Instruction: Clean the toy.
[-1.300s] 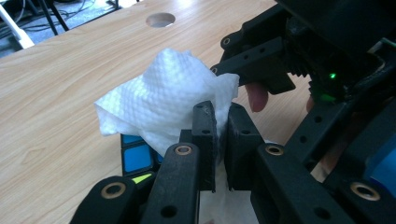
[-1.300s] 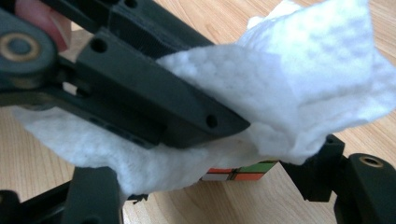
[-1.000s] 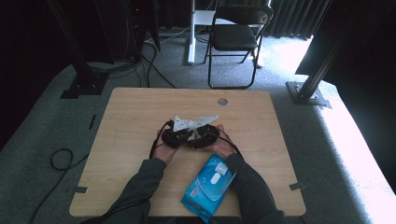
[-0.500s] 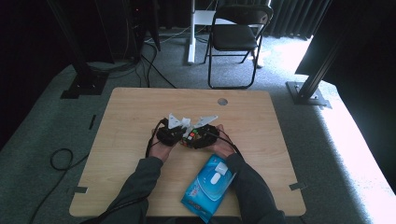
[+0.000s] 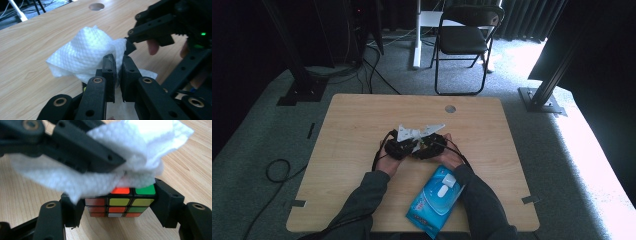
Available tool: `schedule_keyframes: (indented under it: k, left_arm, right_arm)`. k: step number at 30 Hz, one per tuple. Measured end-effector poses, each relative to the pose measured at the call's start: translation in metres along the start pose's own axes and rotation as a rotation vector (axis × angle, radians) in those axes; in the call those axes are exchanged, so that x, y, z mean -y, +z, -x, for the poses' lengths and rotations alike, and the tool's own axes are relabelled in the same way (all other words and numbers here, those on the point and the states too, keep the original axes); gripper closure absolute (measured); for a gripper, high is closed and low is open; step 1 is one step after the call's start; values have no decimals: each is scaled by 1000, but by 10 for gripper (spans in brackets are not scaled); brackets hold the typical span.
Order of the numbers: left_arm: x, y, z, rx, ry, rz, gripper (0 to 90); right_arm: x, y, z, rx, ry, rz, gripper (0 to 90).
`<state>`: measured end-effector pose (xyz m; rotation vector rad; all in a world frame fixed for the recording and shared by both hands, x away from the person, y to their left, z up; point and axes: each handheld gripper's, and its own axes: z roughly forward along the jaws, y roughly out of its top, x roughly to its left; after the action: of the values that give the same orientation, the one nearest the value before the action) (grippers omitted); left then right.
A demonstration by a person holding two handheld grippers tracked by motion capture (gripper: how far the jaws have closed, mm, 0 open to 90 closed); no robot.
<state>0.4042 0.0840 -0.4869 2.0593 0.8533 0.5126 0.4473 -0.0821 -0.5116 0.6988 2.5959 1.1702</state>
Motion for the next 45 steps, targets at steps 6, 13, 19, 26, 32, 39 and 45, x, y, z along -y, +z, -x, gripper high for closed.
schedule_keyframes:
  k: [6,13,19,26,32,39,45]
  left_arm:
    - [-2,0,3,21,9,3,826]
    - [1,-1,-3,-3,-1,8,823]
    - [7,-4,-15,-33,-36,4,818]
    - [11,-9,-27,-59,-64,5,832]
    - [17,-13,-35,-69,-90,6,856]
    - [22,-9,-38,-72,-110,-15,858]
    - [24,-6,-40,-65,-119,-24,858]
  right_arm:
    - [0,0,0,1,1,3,344]
    - [0,-1,0,-1,4,5,344]
    - [0,-1,0,1,4,4,344]
    - [0,-1,0,-1,5,6,344]
    - [1,-2,1,2,6,10,343]
    - [1,-2,0,-6,1,18,344]
    - [1,-3,0,-10,0,26,344]
